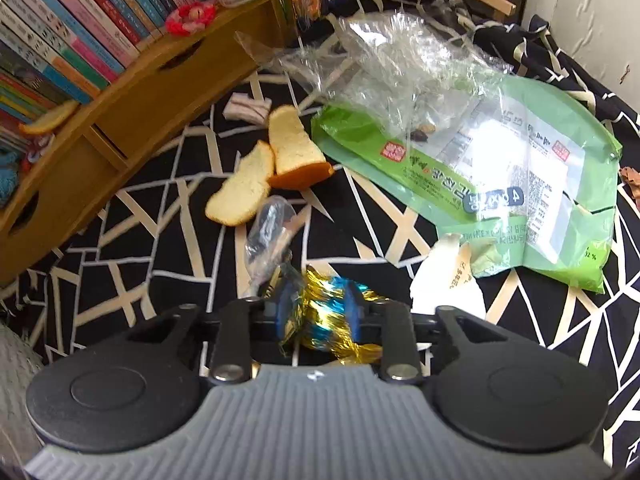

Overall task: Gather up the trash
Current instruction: 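Return the right gripper to the pile and grasp a foil candy wrapper, then carry the foil wrapper with the right gripper into the bin and release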

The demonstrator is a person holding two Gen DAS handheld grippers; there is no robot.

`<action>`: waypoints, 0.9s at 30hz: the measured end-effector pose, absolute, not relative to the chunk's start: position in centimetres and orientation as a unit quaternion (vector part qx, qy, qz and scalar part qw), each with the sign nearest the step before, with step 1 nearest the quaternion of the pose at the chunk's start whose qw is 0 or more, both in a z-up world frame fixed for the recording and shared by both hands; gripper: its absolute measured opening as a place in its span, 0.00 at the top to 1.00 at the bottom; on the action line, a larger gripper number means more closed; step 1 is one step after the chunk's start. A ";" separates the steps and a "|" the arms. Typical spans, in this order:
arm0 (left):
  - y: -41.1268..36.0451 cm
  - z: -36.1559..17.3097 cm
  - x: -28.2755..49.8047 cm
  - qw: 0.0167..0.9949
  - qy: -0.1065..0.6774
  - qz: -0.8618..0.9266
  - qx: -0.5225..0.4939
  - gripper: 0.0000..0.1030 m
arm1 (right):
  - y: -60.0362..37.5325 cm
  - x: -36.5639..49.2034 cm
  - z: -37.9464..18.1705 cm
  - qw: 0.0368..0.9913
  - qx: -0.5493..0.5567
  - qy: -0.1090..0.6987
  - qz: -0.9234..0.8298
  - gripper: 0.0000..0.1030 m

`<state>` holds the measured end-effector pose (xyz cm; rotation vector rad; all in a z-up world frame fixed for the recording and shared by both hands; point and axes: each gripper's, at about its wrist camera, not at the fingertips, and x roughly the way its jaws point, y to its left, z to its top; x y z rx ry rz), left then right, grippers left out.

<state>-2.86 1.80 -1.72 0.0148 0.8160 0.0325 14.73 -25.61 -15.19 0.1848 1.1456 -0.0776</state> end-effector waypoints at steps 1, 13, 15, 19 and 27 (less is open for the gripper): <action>1.8 -1.7 -2.8 0.918 0.397 0.016 0.007 0.31 | -25.6 14.7 -14.7 0.839 0.092 0.536 -0.034 0.85; 1.8 -1.7 -2.8 0.918 0.397 0.016 0.007 0.31 | -25.0 15.2 -16.6 0.824 0.035 0.563 -0.052 0.38; 1.8 -1.7 -2.8 0.918 0.397 0.016 0.007 0.31 | -25.0 15.1 -17.5 0.821 0.029 0.568 -0.052 0.39; 1.8 -1.8 -2.8 0.918 0.397 0.016 0.007 0.31 | -24.5 14.5 -17.5 0.828 0.015 0.557 -0.058 0.83; 1.8 -1.8 -2.8 0.918 0.397 0.016 0.007 0.31 | -23.4 14.2 -14.8 0.849 0.033 0.525 -0.034 0.89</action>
